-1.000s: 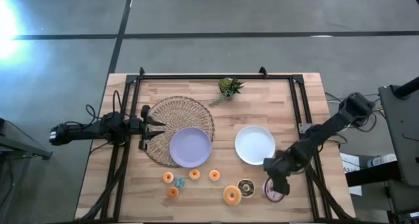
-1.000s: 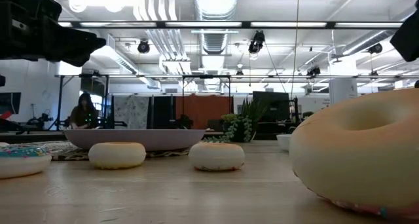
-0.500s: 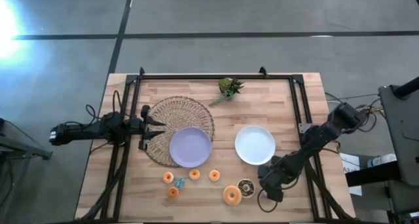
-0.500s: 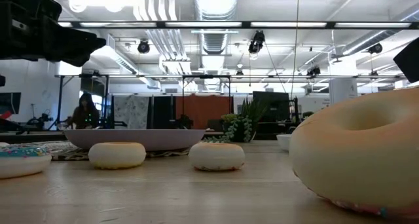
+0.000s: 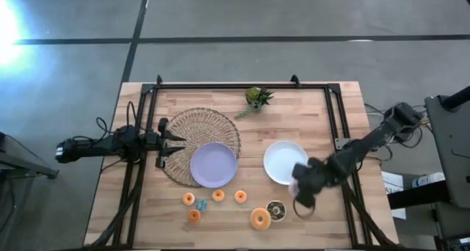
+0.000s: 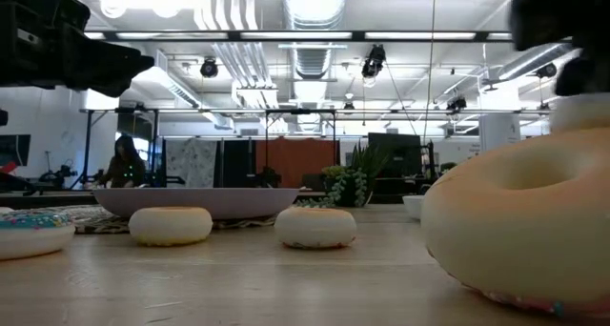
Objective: Pick & Place donuts
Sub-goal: Put the large purple donut on the white plate
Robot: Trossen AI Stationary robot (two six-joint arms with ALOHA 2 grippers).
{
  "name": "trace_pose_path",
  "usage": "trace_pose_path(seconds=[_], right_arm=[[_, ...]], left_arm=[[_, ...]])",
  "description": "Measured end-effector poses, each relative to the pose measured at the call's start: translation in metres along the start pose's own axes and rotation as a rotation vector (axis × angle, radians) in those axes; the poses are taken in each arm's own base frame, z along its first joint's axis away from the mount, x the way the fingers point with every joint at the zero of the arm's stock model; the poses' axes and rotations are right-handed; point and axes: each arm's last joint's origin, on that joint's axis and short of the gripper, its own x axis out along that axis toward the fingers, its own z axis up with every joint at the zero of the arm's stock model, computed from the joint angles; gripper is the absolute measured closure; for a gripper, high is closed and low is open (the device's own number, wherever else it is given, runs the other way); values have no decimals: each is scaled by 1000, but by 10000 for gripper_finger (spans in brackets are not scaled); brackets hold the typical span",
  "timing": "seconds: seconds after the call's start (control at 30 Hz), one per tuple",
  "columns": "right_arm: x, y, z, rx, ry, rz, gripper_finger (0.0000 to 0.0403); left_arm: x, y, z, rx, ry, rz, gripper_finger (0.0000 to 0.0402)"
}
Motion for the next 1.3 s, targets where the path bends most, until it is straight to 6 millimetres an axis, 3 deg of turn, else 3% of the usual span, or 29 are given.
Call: trace_pose_path(seconds=[0.27, 0.53, 0.67, 1.0, 1.3], right_arm=[[4, -38, 45, 44, -82, -72, 375], [39, -51, 40, -56, 104, -119, 368], [49, -51, 41, -42, 111, -128, 329], [34, -47, 47, -91, 10, -144, 192], [19, -35, 45, -188, -33, -150, 152]], left_arm=[[0, 0, -1, 0, 7, 0, 294], [0, 0, -1, -1, 8, -1, 294], [0, 0, -1, -1, 11, -1, 294], [0, 0, -1, -1, 11, -1, 294], [0, 0, -1, -1, 11, -1, 294]])
